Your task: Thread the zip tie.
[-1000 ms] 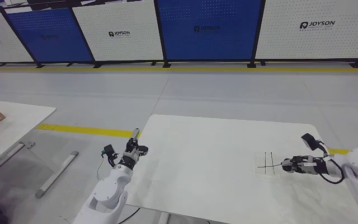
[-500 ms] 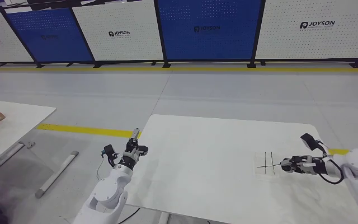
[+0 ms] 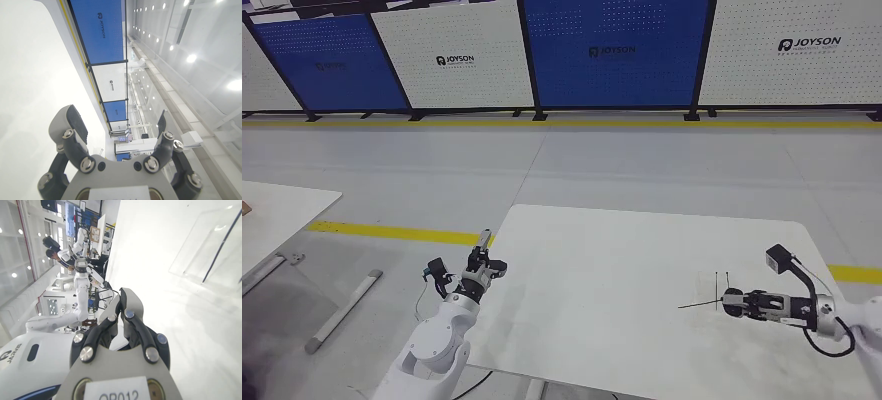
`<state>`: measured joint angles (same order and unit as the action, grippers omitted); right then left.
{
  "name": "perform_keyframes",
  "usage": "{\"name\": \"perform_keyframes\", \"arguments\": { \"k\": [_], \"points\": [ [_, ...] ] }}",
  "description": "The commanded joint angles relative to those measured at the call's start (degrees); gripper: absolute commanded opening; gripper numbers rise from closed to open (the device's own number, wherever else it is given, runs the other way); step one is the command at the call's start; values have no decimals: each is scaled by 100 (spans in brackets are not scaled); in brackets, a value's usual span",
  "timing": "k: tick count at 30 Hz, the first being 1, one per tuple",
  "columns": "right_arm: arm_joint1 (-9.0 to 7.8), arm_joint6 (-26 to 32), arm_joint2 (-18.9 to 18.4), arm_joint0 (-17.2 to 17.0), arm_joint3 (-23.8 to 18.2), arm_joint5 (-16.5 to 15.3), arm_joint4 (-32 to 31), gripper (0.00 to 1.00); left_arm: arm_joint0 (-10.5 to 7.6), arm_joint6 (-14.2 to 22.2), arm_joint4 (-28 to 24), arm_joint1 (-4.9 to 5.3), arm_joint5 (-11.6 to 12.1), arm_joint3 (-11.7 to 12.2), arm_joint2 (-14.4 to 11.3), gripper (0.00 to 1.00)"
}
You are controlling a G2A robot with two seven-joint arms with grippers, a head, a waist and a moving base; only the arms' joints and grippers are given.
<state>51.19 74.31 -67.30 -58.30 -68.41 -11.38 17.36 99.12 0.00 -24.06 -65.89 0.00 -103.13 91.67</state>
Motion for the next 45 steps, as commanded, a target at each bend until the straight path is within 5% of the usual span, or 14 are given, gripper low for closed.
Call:
{"name": "perform_keyframes", "arguments": {
  "k": [1,17,19,24,31,45],
  "points": [
    [1,-5,2,6,9,10,-3,0,0,0,0,0,0,0,0,100],
    [1,-5,2,6,9,10,-3,0,0,0,0,0,0,0,0,100],
    [15,-414,39,-46,-143,-38,-200,0,0,0,0,0,0,0,0,100],
    [89,-926,216,-89,-381,-810,-403,0,0,0,0,0,0,0,0,100],
    [224,-1800,330,-210,-889,-810,-701,0,0,0,0,0,0,0,0,100],
    [224,-1800,330,-210,-889,-810,-701,0,0,0,0,0,0,0,0,100]
  ]
}}
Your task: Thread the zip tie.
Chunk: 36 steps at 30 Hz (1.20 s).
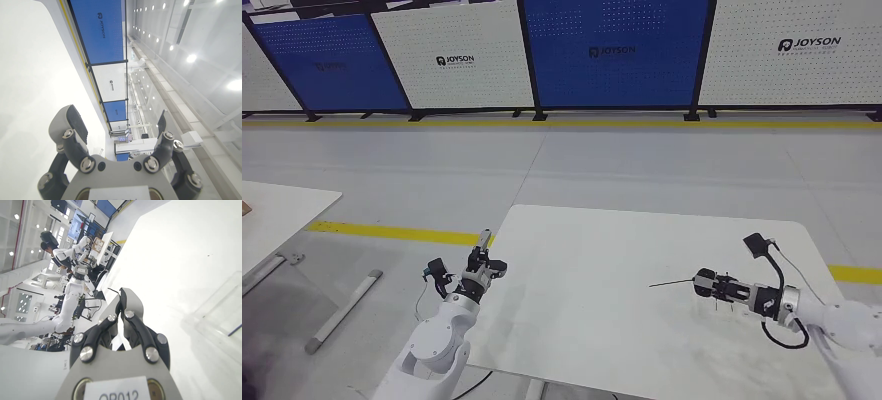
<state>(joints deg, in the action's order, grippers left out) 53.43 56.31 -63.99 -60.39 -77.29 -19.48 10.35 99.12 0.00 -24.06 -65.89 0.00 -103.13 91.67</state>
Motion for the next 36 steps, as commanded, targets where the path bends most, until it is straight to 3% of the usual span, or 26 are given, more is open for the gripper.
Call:
{"name": "perform_keyframes", "arguments": {
  "k": [1,4,11,13,15,28,31,33,34,36],
  "points": [
    [-2,-189,10,-17,-19,39,-272,0,0,0,0,0,0,0,0,100],
    [17,-614,160,-69,-401,0,-1066,0,0,0,0,0,0,0,0,100],
    [-5,-930,339,-150,-1189,0,-1966,0,0,0,0,0,0,0,0,100],
    [-14,-1001,401,-130,-1235,0,-2119,0,0,0,0,0,0,0,0,100],
    [7,-907,499,-63,-1148,0,-1721,0,0,0,0,0,0,0,0,100],
    [7,-996,501,-68,-1169,15,-1909,0,-4,6,-8,0,-19,7,0,100],
    [23,-1375,564,-52,-1341,0,-2562,0,-67,148,-57,19,-473,-103,151,100],
    [33,-1594,627,-19,-1427,0,-2882,0,-75,349,-337,37,-1130,-299,287,100],
    [42,-1732,685,22,-1472,0,-3093,0,-98,443,-381,57,-1473,-525,419,100],
    [54,-1948,810,84,-1543,0,-3454,0,-73,616,-463,77,-1917,-820,519,100]
  ]
}}
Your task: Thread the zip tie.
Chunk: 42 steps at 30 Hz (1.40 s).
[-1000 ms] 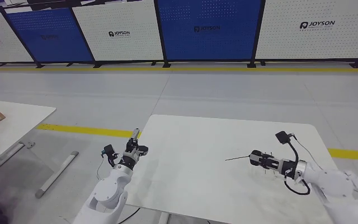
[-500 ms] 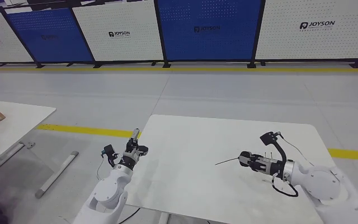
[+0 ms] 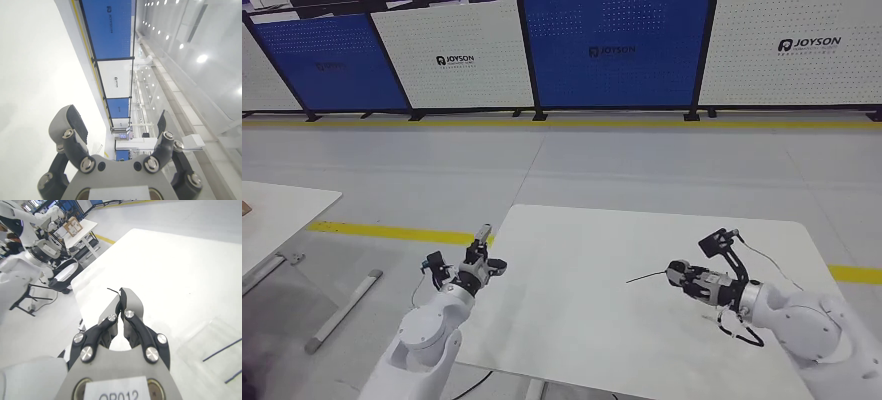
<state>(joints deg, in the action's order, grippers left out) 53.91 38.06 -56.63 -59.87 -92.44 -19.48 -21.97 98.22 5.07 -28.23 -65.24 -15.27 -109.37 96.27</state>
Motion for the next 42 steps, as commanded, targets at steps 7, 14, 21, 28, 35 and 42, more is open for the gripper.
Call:
{"name": "perform_keyframes", "arguments": {
  "k": [7,14,21,28,35,42],
  "points": [
    [66,-745,529,240,-8,0,-1014,0,306,705,5,223,-421,-531,-376,100],
    [111,-986,656,250,91,0,-955,0,-30,492,-312,374,-421,-270,-1047,100],
    [111,-986,656,250,91,0,-955,0,-30,492,-312,374,-421,-270,-1047,100],
    [142,-1079,919,309,-336,0,-1692,0,-108,668,-718,435,-421,112,-1150,100],
    [101,-1009,1342,516,-668,0,-2723,0,-222,1065,-1980,850,-421,214,-1476,100],
    [69,-985,1501,644,-738,0,-2844,0,-539,492,-3243,1334,-421,176,-1962,100]
  ]
}}
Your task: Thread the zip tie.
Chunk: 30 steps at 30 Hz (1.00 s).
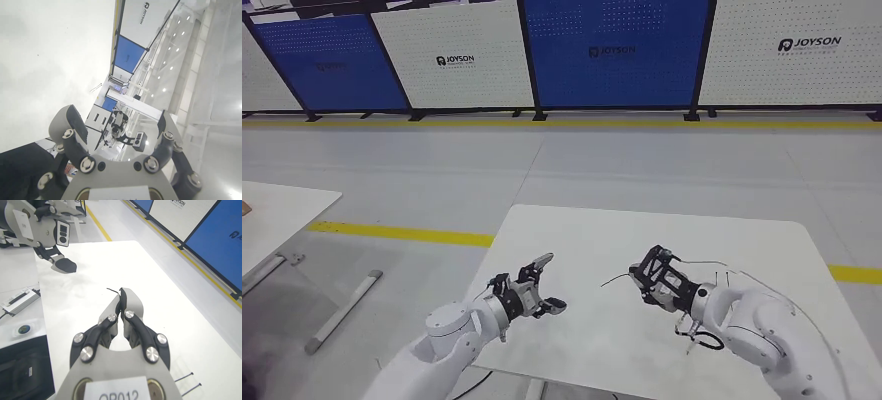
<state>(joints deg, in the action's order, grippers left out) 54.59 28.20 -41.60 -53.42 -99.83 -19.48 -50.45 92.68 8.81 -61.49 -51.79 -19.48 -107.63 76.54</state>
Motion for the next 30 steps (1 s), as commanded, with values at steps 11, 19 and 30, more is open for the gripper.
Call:
{"name": "perform_keyframes", "arguments": {
  "k": [11,19,30],
  "points": [
    [9,-134,15,-6,-106,0,-230,0,-69,-21,85,-33,0,38,-42,100],
    [-36,-219,506,345,-446,0,-1550,0,-407,-460,-202,67,0,63,-635,100],
    [12,-446,705,545,-289,0,-1500,0,-542,-691,-420,79,0,-2,-824,100]
  ]
}}
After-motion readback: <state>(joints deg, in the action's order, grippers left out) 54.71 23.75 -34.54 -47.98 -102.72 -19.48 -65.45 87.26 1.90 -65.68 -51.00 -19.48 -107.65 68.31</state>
